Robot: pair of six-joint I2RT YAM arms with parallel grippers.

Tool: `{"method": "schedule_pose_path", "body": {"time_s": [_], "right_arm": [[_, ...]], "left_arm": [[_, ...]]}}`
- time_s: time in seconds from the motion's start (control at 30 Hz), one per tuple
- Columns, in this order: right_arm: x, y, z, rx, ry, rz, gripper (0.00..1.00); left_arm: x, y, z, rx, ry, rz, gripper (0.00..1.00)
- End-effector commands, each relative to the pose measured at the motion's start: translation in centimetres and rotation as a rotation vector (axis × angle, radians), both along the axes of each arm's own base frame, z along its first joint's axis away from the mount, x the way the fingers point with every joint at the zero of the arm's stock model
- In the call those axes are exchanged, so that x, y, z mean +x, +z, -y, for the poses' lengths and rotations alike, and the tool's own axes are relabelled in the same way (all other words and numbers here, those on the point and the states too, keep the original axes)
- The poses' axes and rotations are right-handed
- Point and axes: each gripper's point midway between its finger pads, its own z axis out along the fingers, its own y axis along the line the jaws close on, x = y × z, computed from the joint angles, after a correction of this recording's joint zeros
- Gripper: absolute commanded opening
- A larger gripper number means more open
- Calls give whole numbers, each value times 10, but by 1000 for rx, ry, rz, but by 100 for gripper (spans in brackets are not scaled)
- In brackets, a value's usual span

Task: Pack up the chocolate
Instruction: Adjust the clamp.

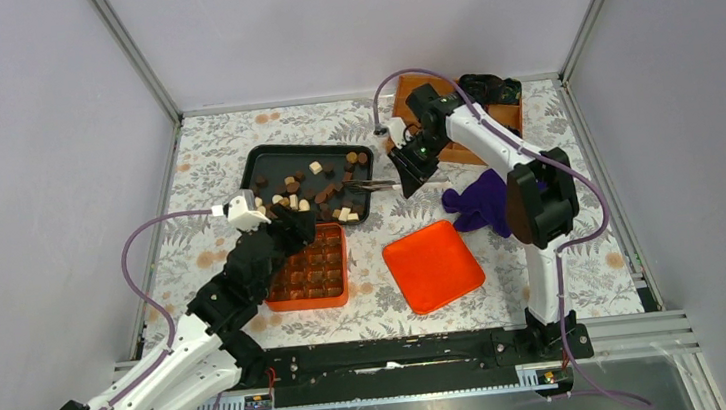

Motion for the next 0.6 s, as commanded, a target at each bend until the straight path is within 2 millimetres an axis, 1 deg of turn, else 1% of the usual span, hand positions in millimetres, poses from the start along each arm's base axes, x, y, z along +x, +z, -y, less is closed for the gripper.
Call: {"method": "schedule_pose_path", "body": {"time_s": [0.0, 0.07, 0.17, 0.27, 0.37, 0.47, 0.57], "right_arm": [[2, 51, -10, 150, -31, 37, 12], [2, 67, -11, 213, -48, 30, 11], [1, 99, -13, 333, -75, 19, 12], [-2, 135, -14, 464, -101, 7, 12], [-12, 167, -20, 587, -92, -15, 13], [-23, 185, -27, 685, -75, -59, 13], [-30, 190, -29, 717, -67, -77, 14]], "left_arm": [[5, 15, 19, -148, -46, 76, 72], [4, 20, 31, -240, -92, 115, 75], [3, 35, 46, -412, -153, 197, 82], [5, 54, 52, -605, -178, 265, 89], [15, 74, 58, -743, -188, 318, 92], [33, 92, 75, -816, -200, 326, 98], [58, 106, 94, -895, -195, 301, 99]]}}
